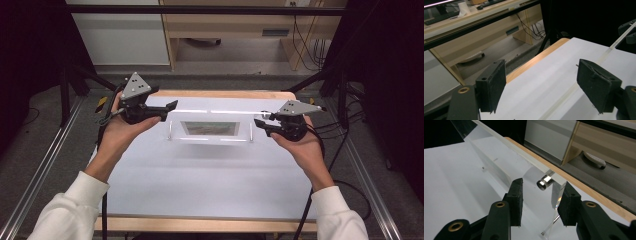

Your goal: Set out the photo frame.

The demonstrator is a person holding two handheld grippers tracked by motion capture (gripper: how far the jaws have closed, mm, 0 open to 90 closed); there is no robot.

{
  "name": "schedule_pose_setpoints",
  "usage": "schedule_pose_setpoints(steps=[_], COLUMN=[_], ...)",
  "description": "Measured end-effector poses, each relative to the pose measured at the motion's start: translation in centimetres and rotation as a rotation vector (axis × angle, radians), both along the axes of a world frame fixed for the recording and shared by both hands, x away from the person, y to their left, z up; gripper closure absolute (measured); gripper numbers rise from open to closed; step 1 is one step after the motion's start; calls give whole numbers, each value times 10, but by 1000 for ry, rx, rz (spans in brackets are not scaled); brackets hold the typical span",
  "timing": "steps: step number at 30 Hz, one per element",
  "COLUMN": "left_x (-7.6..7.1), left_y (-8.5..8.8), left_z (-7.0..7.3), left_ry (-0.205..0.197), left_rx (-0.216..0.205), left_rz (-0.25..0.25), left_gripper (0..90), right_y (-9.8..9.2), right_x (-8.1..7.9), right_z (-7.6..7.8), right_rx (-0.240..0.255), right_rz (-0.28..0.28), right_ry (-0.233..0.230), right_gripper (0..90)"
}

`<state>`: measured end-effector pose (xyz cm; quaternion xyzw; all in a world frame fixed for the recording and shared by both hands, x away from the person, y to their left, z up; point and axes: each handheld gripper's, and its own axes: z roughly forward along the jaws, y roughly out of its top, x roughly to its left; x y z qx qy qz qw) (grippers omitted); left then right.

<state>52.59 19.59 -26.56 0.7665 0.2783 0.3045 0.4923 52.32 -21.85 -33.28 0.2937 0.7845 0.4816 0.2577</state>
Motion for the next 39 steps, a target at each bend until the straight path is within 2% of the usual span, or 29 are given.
schedule_pose_setpoints(steps=[3, 7, 11, 12, 14, 15, 23, 24, 26, 27, 29, 30, 31, 32, 34, 36, 39], left_x=[-4, -16, -25, -27, -34, -34, -47, -50, -51, -53, -54, -56, -57, -57, -58, -57, -56], left_y=[3, 13, 20, 22, 27, 27, 44, 48, 50, 53, 54, 55, 57, 57, 58, 61, 66], left_z=[0, -3, -9, -12, -22, -22, -49, -57, -62, -73, -77, -86, -102, -102, -116, -131, -143], left_ry=[-6, -21, -22, -21, -16, -16, 9, 19, 21, 33, 36, 44, 75, 75, 91, 126, 150], left_rx=[-21, -85, -101, -97, -49, -49, -52, -51, -49, -39, -28, -19, -24, -24, -18, 1, 18], left_rz=[8, 46, 58, 58, 69, 69, 102, 110, 113, 121, 123, 123, 113, 113, 118, 120, 133], left_gripper=[202, 161, 151, 150, 151, 151, 150, 149, 149, 149, 150, 152, 149, 141, 133, 131, 127], right_y=[0, 1, 1, 1, 1, 1, 1, 1, 1, 1, 1, 1, 1, 1, 1, 1, 1], right_x=[2, 5, 8, 10, 11, 12, 19, 21, 23, 24, 25, 26, 27, 28, 29, 32, 35], right_z=[0, 2, 3, 3, 3, 4, 4, 5, 5, 5, 5, 5, 6, 6, 6, 7, 6], right_rx=[6, 2, 3, 4, 6, 5, 18, 21, 23, 28, 31, 34, 34, 35, 34, 39, 55], right_rz=[-6, -14, -19, -21, -21, -23, -33, -35, -38, -41, -40, -42, -44, -44, -46, -52, -59], right_ry=[3, 5, 7, 6, 9, 8, 9, 11, 13, 15, 14, 21, 23, 25, 26, 29, 31], right_gripper=[599, 597, 596, 596, 595, 595, 593, 593, 593, 592, 592, 591, 591, 591, 591, 589, 588])
